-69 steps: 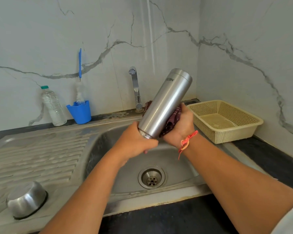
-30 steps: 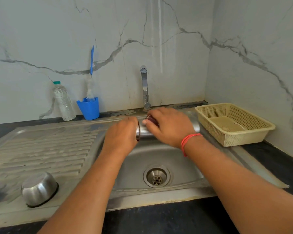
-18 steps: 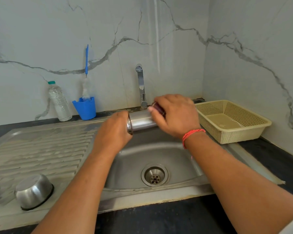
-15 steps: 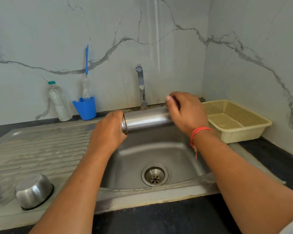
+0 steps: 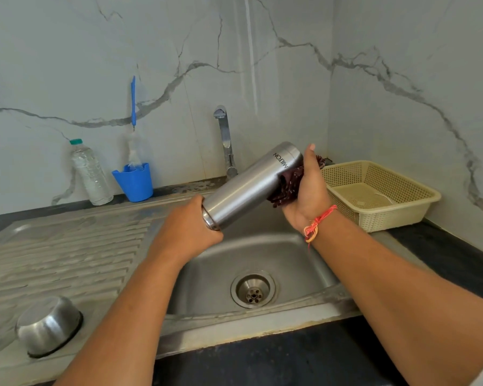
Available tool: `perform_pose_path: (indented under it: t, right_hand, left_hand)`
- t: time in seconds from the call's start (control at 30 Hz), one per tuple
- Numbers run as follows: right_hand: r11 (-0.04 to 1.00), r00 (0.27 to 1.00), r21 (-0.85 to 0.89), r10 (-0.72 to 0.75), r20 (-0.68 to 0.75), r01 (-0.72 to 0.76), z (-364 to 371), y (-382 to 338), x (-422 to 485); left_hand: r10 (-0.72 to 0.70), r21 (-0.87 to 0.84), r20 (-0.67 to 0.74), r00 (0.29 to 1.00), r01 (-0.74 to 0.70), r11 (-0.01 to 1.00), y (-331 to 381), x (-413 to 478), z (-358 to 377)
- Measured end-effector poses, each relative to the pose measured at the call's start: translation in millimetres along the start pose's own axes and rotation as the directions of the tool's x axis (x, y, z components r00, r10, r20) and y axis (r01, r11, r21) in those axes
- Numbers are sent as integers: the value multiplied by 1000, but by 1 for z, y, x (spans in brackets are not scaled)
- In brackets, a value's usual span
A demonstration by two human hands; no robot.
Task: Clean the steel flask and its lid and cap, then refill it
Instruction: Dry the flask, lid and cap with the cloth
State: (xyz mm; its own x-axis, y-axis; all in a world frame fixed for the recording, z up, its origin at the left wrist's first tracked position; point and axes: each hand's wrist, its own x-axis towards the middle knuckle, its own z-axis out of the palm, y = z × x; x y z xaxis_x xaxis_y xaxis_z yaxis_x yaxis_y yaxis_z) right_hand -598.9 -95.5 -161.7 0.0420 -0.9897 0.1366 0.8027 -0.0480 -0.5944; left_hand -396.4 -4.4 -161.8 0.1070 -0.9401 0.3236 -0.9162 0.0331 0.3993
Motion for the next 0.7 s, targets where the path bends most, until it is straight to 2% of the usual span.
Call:
perform_pose_path:
  t: [0.1,0.23,0.37,0.57,0.7]
  right_hand:
    - [999,999,-33,-41,-35,40,2,12,-3]
    - [990,999,-133,49,-21,-52,11,32,-15]
    - [986,996,-160,32,-80,-45,15,32,-15]
    - [976,917,-214,-107,-384,24,-3,-10,0]
    - [958,919,-282,-161,-359,57,-8,-18,-4]
  left_hand:
    - [6,18,5,1000,-6,1000,18,1,10]
    - [34,71,-88,996,-28,997,32,2,15]
    - [58,96,-110,992,-47,994,27,0,11]
    - [111,151,2,994,-110,982,21,-7,12]
    - [98,141,61,993,-106,984,12,-4,11]
